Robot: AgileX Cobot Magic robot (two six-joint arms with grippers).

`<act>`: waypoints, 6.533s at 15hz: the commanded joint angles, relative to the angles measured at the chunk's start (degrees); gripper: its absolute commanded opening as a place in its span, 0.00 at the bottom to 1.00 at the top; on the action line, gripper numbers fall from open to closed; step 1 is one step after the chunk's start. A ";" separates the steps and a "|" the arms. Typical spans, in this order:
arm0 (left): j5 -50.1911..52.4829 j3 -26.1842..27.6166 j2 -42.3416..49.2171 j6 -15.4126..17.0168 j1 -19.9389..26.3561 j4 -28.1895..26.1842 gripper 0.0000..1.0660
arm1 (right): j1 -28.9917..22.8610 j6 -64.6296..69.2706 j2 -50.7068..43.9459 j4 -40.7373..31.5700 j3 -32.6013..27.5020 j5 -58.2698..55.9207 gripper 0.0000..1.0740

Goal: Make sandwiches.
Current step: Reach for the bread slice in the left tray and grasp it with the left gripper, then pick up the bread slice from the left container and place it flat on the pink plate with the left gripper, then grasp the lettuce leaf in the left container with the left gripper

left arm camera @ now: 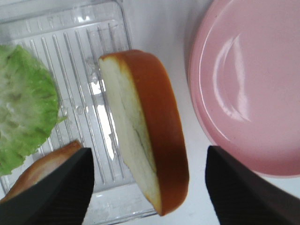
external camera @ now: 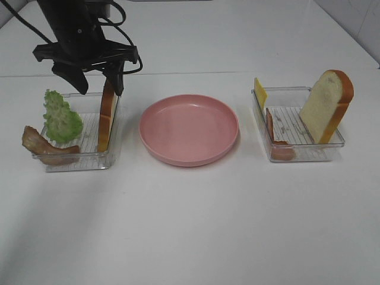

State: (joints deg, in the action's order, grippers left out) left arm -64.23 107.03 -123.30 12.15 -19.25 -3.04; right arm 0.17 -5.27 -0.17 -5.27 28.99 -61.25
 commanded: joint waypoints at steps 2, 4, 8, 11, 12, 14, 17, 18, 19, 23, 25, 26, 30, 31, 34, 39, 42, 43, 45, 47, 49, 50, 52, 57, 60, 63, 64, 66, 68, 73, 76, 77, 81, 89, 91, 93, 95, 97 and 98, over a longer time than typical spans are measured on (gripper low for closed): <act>2.06 0.23 -1.38 0.40 -0.29 -0.57 0.61 | 0.34 -0.29 -0.69 -0.34 -0.17 0.52 0.73; 1.89 0.23 -1.89 0.40 -0.29 -0.57 0.61 | 0.34 -0.29 -0.69 -0.34 -0.17 0.52 0.73; 1.78 0.23 -3.55 0.40 -0.29 0.40 0.58 | 0.34 -0.29 -0.69 -0.34 -0.17 0.52 0.73; 1.89 0.23 -3.55 0.40 -0.29 0.40 0.36 | 0.34 -0.29 -0.69 -0.34 -0.17 0.52 0.73; 2.18 0.23 -3.55 0.40 -0.29 0.40 0.25 | 0.34 -0.29 -0.69 -0.34 -0.17 0.52 0.73; 2.41 0.23 -3.55 0.40 -0.29 0.40 0.04 | 0.34 -0.29 -0.69 -0.34 -0.17 0.52 0.73; 2.35 0.23 -3.09 0.86 -0.29 -0.29 0.00 | 0.34 -0.29 -0.69 -0.34 -0.17 0.52 0.73; 2.18 0.23 -2.29 0.86 -0.29 -0.34 0.00 | 0.34 -0.29 -0.69 -0.34 -0.17 0.52 0.73; 2.06 0.46 -1.72 0.86 -0.29 -0.34 0.00 | 0.34 -0.29 -0.69 -0.34 -0.17 0.52 0.73; -4.24 7.28 3.55 0.80 -0.29 -0.52 0.00 | 0.34 -0.29 -0.69 -0.34 -0.17 0.52 0.73; -5.84 11.29 4.87 -0.86 0.00 -2.18 0.00 | 0.34 -0.29 -0.69 -0.34 -0.17 0.52 0.73; -6.53 13.06 4.87 -2.35 0.23 -3.90 0.00 | 0.34 -0.29 -0.69 -0.34 -0.17 0.52 0.73; -2.06 14.50 4.35 -9.17 2.69 -15.53 0.00 | 0.34 -0.29 -0.69 -0.34 -0.17 0.52 0.73; 0.46 14.50 2.35 -13.92 4.98 -23.95 0.00 | 0.34 -0.29 -0.69 -0.34 -0.17 0.52 0.73; 0.63 14.50 -2.81 -20.23 6.19 -34.78 0.00 | 0.34 -0.29 -0.69 -0.34 -0.17 0.52 0.73; -0.29 14.50 -11.12 -26.01 6.19 -46.70 0.00 | 0.34 -0.29 -0.69 -0.34 -0.17 0.52 0.73; -0.23 14.50 -14.78 -29.16 6.02 -53.46 0.00 | 0.34 -0.29 -0.69 -0.34 -0.17 0.52 0.73; -0.17 14.50 -16.27 -30.25 6.02 -56.04 0.00 | 0.34 -0.29 -0.69 -0.34 -0.17 0.52 0.73; -0.23 14.50 -19.48 -31.00 5.84 -61.08 0.00 | 0.34 -0.29 -0.69 -0.34 -0.17 0.52 0.73; -0.06 14.50 -20.63 -31.00 5.33 -60.73 0.00 | 0.34 -0.29 -0.69 -0.34 -0.17 0.52 0.73; 0.74 14.50 -21.31 -30.94 4.87 -60.56 0.00 | 0.34 -0.29 -0.69 -0.34 -0.17 0.52 0.73; 1.26 14.50 -21.94 -30.94 4.35 -60.39 0.00 | 0.34 -0.29 -0.69 -0.34 -0.17 0.52 0.73; 1.89 14.50 -23.09 -30.77 3.72 -60.22 0.00 | 0.34 -0.29 -0.69 -0.34 -0.17 0.52 0.73; 1.60 14.50 -23.43 -28.02 3.67 -60.05 0.06 | 0.34 -0.29 -0.69 -0.34 -0.17 0.52 0.73; 0.17 14.50 -23.43 -26.70 3.67 -60.05 0.28 | 0.34 -0.29 -0.69 -0.34 -0.17 0.52 0.73; 0.00 14.50 -23.43 -26.70 3.67 -60.05 0.42 | 0.34 -0.29 -0.69 -0.34 -0.17 0.52 0.73; -0.80 14.50 -23.43 -26.76 3.67 -60.05 0.42 | 0.34 -0.29 -0.69 -0.34 -0.17 0.52 0.73; -1.60 14.50 -23.43 -26.93 3.67 -59.07 0.42 | 0.34 -0.29 -0.69 -0.34 -0.17 0.52 0.73; -2.86 14.50 -22.92 -26.87 3.67 -56.78 0.53 | 0.34 -0.29 -0.69 -0.34 -0.17 0.52 0.73; -3.55 14.50 -20.74 -26.53 3.67 -52.43 0.72 | 0.34 -0.29 -0.69 -0.34 -0.17 0.52 0.73; -3.78 14.84 -17.59 -23.72 3.44 -41.65 0.72 | 0.34 -0.29 -0.69 -0.34 -0.17 0.52 0.73; -3.84 15.70 -17.36 -21.89 3.04 -38.16 0.72 | 0.34 -0.29 -0.69 -0.34 -0.17 0.52 0.73; -5.56 21.72 -17.36 -17.59 0.29 -27.85 0.72 | 0.34 -0.29 -0.69 -0.34 -0.17 0.52 0.73; -9.57 35.75 -16.33 -9.17 -2.18 -13.92 0.72 | 0.34 -0.29 -0.69 -0.34 -0.17 0.52 0.73; -9.57 35.87 -14.38 -8.31 -1.83 -12.61 0.72 | 0.34 -0.29 -0.69 -0.34 -0.17 0.52 0.73; -9.57 35.87 -11.69 -8.31 -1.32 -7.62 0.71 | 0.34 -0.29 -0.69 -0.34 -0.17 0.52 0.73; -9.57 35.75 -9.05 -7.79 -0.46 -4.53 0.69 | 0.34 -0.29 -0.69 -0.34 -0.17 0.52 0.73; -9.57 32.95 -4.81 -7.45 2.46 -4.18 0.69 | 0.34 -0.29 -0.69 -0.34 -0.17 0.52 0.73; -9.57 29.85 -2.75 -7.45 3.84 -4.18 0.69 | 0.34 -0.29 -0.69 -0.34 -0.17 0.52 0.73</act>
State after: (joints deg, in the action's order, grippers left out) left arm -69.61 137.57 -126.85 4.07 -15.76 -7.45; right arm 0.17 -5.27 -0.17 -5.33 28.99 -61.25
